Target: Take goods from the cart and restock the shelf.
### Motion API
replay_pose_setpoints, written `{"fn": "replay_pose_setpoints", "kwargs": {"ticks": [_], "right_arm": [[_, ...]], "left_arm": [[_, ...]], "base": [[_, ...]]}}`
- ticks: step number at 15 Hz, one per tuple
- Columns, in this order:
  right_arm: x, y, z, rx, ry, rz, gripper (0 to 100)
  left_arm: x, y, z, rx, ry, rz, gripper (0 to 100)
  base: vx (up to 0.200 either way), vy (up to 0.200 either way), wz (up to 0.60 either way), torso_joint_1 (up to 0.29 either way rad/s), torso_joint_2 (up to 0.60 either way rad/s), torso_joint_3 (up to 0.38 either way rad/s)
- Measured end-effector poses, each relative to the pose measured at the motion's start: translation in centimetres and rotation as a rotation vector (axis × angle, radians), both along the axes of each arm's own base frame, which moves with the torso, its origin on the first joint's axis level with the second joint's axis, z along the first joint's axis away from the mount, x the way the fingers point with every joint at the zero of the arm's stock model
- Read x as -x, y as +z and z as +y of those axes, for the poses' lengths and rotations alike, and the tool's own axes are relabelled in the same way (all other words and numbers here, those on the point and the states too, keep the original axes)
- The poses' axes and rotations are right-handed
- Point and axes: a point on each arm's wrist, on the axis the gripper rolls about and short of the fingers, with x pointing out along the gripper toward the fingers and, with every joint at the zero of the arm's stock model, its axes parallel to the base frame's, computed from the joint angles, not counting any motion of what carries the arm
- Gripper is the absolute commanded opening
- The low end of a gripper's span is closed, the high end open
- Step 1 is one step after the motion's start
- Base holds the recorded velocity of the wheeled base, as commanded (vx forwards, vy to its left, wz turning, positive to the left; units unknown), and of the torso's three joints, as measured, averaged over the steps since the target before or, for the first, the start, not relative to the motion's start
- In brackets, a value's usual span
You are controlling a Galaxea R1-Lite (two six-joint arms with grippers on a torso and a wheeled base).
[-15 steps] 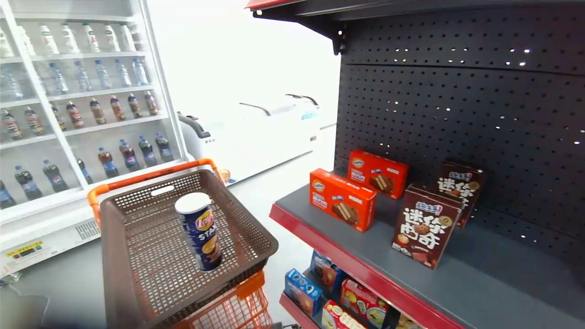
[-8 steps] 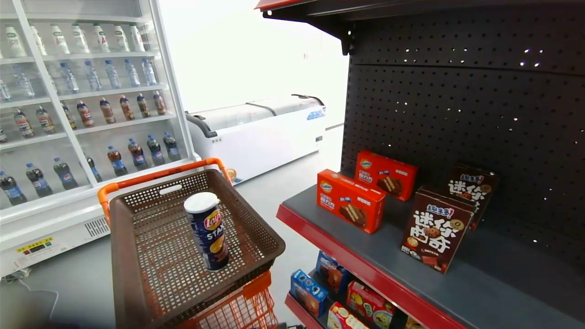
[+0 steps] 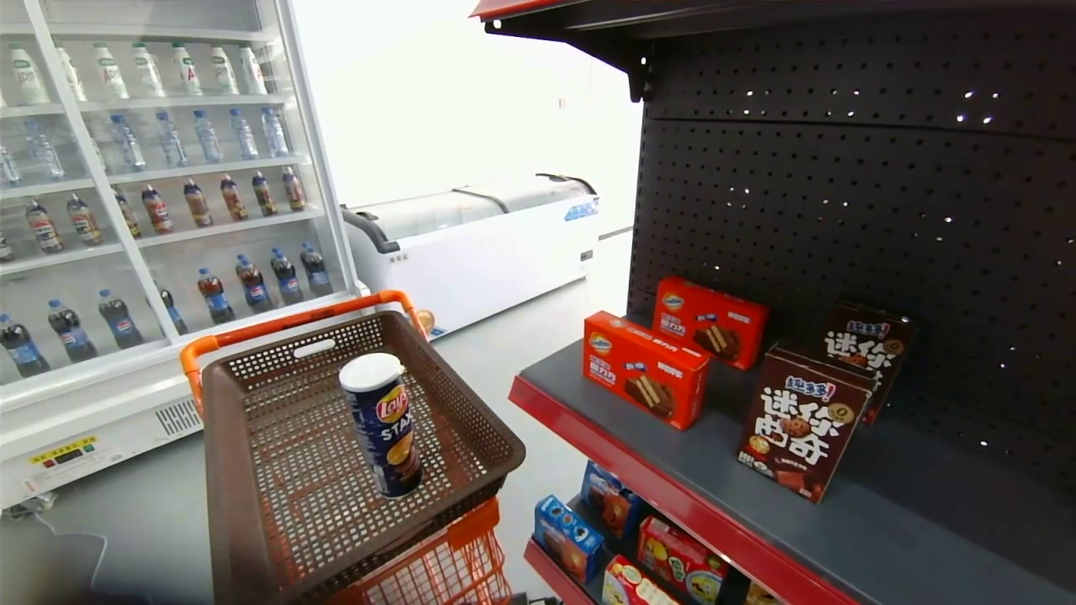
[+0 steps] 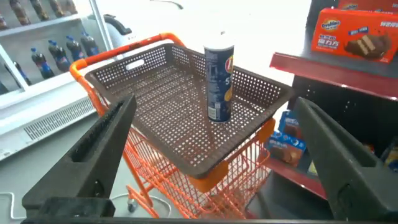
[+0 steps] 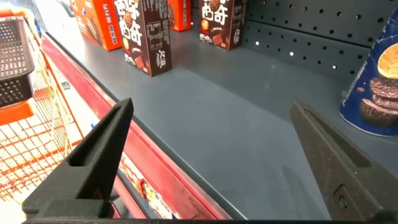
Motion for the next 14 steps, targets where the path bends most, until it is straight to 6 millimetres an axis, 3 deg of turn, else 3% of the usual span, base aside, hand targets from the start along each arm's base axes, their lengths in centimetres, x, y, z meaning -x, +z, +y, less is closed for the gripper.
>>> {"fn": "replay_pose_setpoints", "kwargs": {"ticks": [3, 6, 10, 14], "right_arm": [[0.0, 0.0, 0.0, 0.0, 0.0, 0.0, 100], [0.0, 0.0, 0.0, 0.0, 0.0, 0.0, 100], [0.0, 0.0, 0.0, 0.0, 0.0, 0.0, 100], [0.0, 0.0, 0.0, 0.0, 0.0, 0.0, 100]], "left_arm": [[-5.7, 5.7, -0.1, 0.004, 0.001, 0.147, 100], [-13.7, 7.4, 0.1, -0.02, -0.065, 0.282, 100], [-21.6, 4.8, 2.0, -0.039, -0.22, 0.378, 100], [-25.1, 1.4, 2.9, -0.009, -0.233, 0.483, 100]], "base": [[0.0, 0.0, 0.0, 0.0, 0.0, 0.0], [0.0, 0.0, 0.0, 0.0, 0.0, 0.0], [0.0, 0.0, 0.0, 0.0, 0.0, 0.0], [0.0, 0.0, 0.0, 0.0, 0.0, 0.0]]}}
